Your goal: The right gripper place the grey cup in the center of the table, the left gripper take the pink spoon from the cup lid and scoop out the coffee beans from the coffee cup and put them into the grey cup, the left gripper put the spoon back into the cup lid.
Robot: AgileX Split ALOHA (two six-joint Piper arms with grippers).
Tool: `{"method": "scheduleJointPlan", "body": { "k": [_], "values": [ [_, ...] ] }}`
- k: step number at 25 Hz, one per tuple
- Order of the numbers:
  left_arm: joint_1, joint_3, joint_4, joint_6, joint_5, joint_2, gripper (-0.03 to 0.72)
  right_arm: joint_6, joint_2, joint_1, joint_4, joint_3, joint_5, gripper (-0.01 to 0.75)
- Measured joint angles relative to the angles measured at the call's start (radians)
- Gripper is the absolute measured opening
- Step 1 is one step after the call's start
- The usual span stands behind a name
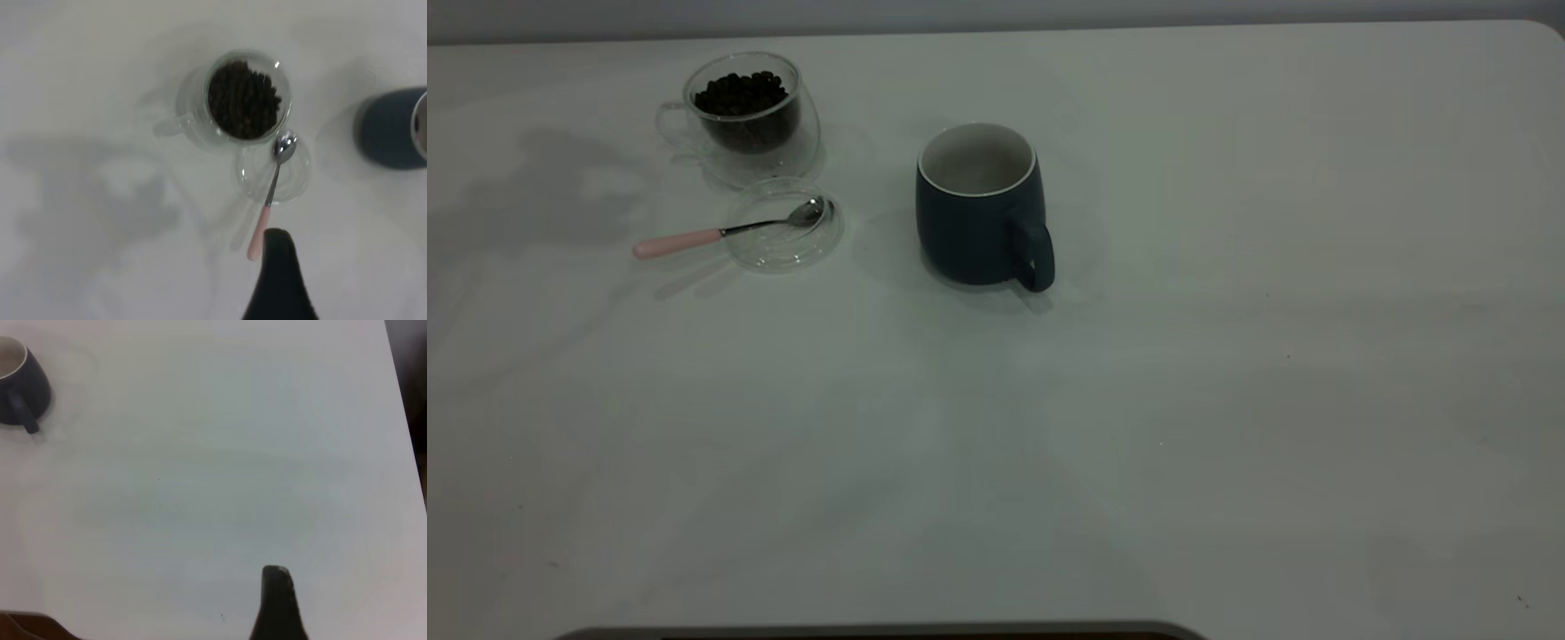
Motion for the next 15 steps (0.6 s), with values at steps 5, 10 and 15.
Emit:
{"method": "scheduleJointPlan", "body": {
  "k": [5, 10, 15],
  "values": [
    [-0.08, 0.014, 0.101, -0.202, 0.001, -0.189, 0.595, 0.0, 0.0, 0.0, 0.0, 0.0, 0.0, 0.588],
    [-0.194, 0.18, 0.146, -0.235, 0.001, -0.417, 0.588, 0.0, 0.0, 0.0, 0.0, 0.0, 0.0, 0.588],
    [-0.241, 0.45, 0.217, -0.264, 0.001, -0.674, 0.587, 0.0, 0.0, 0.0, 0.0, 0.0, 0.0, 0.588]
  ]
}}
